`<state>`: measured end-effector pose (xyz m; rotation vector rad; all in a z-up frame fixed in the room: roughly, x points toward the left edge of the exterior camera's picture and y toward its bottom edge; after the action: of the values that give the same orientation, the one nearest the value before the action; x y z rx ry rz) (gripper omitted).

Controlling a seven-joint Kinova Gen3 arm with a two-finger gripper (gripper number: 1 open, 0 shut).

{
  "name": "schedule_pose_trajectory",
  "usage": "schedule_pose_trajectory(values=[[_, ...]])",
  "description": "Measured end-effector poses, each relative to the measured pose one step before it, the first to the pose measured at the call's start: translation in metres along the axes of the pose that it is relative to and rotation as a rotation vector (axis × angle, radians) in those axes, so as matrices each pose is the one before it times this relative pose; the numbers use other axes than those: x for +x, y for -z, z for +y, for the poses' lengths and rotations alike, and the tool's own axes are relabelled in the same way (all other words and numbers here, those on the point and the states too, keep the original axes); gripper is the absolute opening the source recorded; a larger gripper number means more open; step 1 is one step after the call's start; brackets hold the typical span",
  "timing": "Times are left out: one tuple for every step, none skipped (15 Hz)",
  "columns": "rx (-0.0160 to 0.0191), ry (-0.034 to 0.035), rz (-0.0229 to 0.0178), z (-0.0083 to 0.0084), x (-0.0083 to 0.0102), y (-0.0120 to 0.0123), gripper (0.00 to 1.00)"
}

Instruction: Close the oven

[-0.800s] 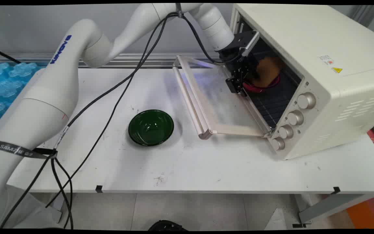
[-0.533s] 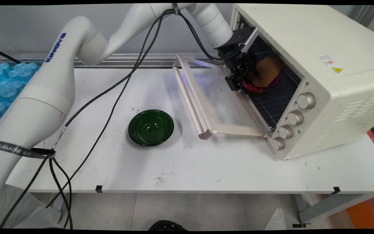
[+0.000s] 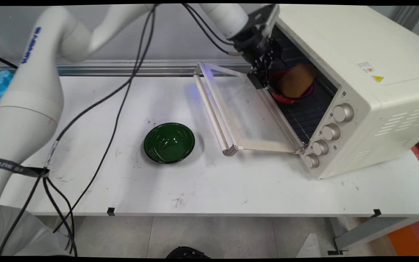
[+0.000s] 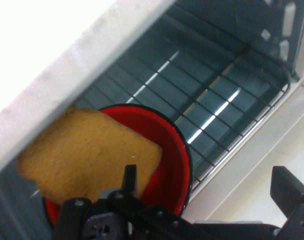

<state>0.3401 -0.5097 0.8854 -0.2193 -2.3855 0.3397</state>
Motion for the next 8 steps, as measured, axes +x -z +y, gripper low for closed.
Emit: schedule_pose_trajectory(values=[[0.00785, 0.01118, 0.00333, 0.00188, 0.00084, 0.00604, 1.00], [0.01270, 0.01707, 0.00420, 0.00277, 0.00085, 0.00997, 1.00], [0.01504, 0.01912, 0.00477, 0.00272, 0.00100, 0.01157, 1.00], [0.01493, 0.02012, 0.00297, 0.00278, -0.00005, 0.01172, 1.00], [0.01293, 0.01829, 0.00149, 0.00223, -0.00025, 0.01028, 1.00], [0.00883, 0.01263, 0.00053, 0.00118, -0.00019, 0.00648, 1.00], [0.01434, 0.02024, 0.00027, 0.00216, -0.00125, 0.01048, 1.00], [0.01696, 0.02603, -0.00028, 0.00238, -0.00194, 0.01184, 1.00]])
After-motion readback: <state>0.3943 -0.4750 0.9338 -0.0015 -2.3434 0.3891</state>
